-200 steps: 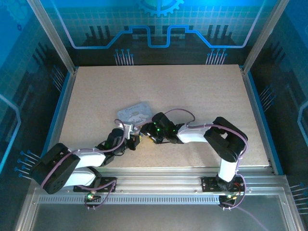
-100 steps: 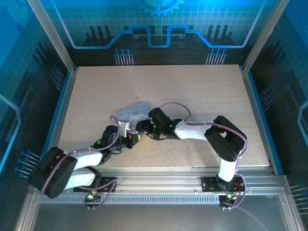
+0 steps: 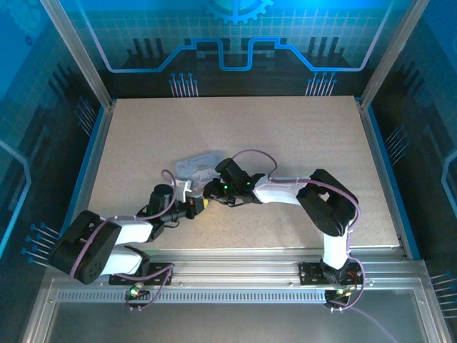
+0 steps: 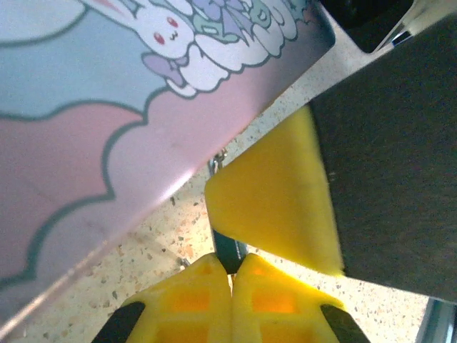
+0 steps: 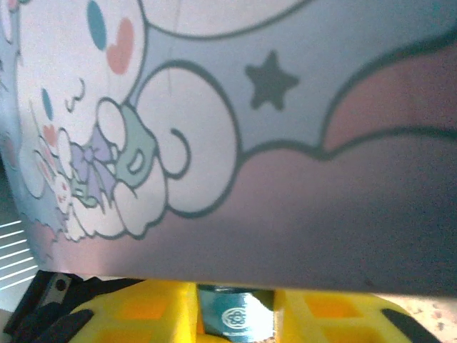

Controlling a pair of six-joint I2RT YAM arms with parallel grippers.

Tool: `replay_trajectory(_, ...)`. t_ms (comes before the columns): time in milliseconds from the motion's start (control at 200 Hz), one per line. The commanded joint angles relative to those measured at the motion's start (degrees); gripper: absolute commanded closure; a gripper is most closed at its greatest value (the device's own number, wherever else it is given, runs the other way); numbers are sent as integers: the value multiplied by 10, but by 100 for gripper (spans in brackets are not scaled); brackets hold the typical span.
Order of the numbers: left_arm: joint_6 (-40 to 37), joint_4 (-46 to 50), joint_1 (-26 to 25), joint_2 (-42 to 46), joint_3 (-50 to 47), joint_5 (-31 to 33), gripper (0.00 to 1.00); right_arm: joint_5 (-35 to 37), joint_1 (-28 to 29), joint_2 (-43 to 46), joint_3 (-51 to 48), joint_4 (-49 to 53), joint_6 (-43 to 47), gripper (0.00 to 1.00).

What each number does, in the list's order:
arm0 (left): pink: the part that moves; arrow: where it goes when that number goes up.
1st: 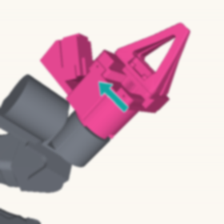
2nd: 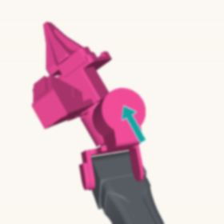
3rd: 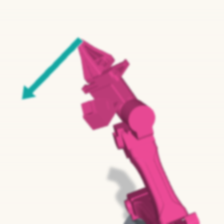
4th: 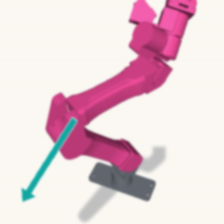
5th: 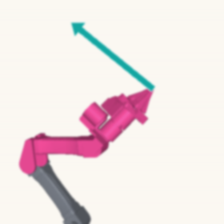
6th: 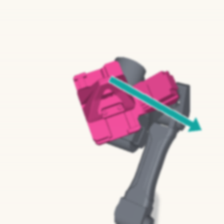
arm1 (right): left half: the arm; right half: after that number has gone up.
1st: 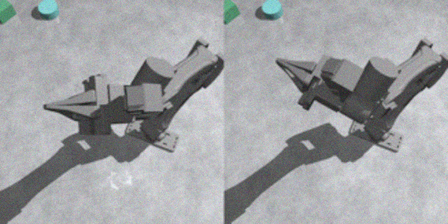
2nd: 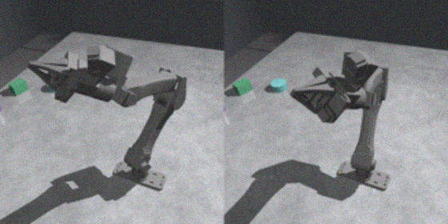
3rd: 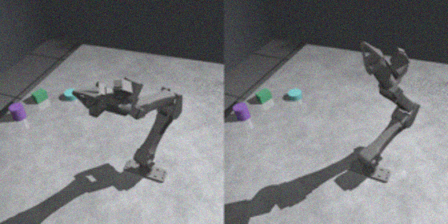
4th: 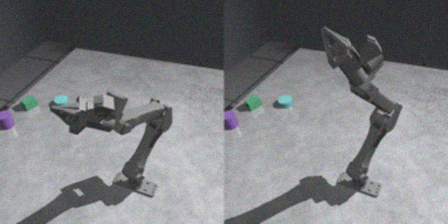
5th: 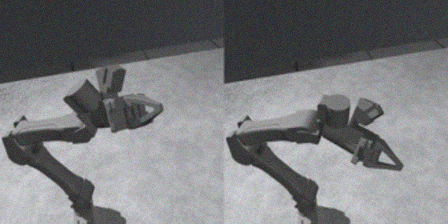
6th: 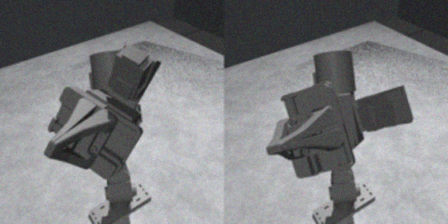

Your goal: Unlock a padlock with a key

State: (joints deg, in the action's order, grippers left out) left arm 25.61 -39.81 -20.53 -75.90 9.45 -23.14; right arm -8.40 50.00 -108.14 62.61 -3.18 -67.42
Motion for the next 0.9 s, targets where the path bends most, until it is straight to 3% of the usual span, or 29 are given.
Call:
replay_trajectory(0,1,-55,1,-7,0,-57,100,-57,8,-24,-6,6,-10,75)
replay_trajectory(220,-14,-28,2,1,9,-67,100,-63,8,-34,-1,0,-15,94)
replay_trajectory(325,-12,-11,1,15,8,-59,76,-54,7,-29,-9,-9,-27,100)
replay_trajectory(505,15,16,5,47,-3,-32,55,-45,1,-20,-23,-24,-48,100)
replay_trajectory(690,64,6,21,53,-25,-28,57,-46,0,-19,-20,-31,-56,100)
replay_trajectory(895,79,-15,21,44,-38,-32,67,-44,0,-18,-14,-28,-63,100)
